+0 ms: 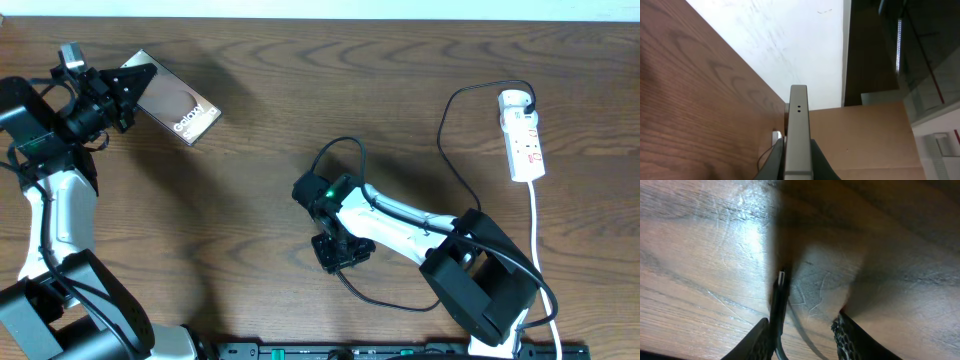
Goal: Plug charger to phone and switch on socket
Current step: 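Align the right gripper over the USB-C plug and close on it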
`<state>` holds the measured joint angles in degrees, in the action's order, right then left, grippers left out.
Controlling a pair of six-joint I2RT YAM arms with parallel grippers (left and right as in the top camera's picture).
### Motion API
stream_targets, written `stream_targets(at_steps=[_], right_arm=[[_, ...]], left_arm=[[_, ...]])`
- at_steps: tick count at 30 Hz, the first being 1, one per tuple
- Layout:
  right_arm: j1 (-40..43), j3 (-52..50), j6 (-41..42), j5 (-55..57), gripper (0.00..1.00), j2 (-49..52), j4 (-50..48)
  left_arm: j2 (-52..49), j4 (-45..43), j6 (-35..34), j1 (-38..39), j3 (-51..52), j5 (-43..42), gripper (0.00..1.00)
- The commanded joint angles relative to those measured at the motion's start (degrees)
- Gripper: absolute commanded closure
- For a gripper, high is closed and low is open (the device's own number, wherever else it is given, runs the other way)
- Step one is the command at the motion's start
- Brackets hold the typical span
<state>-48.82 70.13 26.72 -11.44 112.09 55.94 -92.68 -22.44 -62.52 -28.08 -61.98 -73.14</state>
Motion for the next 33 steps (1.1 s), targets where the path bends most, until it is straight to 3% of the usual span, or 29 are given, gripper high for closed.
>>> stream_targets(at_steps=[1,20,33], right_arm=[[0.00,1.03,0.66,1.92,0.60,1.46,-0.20],[0.52,3.23,1.97,4.76,0.61,1.46,-0.20],[2.23,3.26,4.55,5.99,0.72,1.46,-0.13]], left_arm=[[0.96,-0.31,1.03,-0.13,-1.07,-1.18,0.93],[0.96,-0.31,1.05,-0.13,-1.07,-1.18,0.93],[0.96,-0.31,1.44,-0.13,-1.07,-1.86,0.93]])
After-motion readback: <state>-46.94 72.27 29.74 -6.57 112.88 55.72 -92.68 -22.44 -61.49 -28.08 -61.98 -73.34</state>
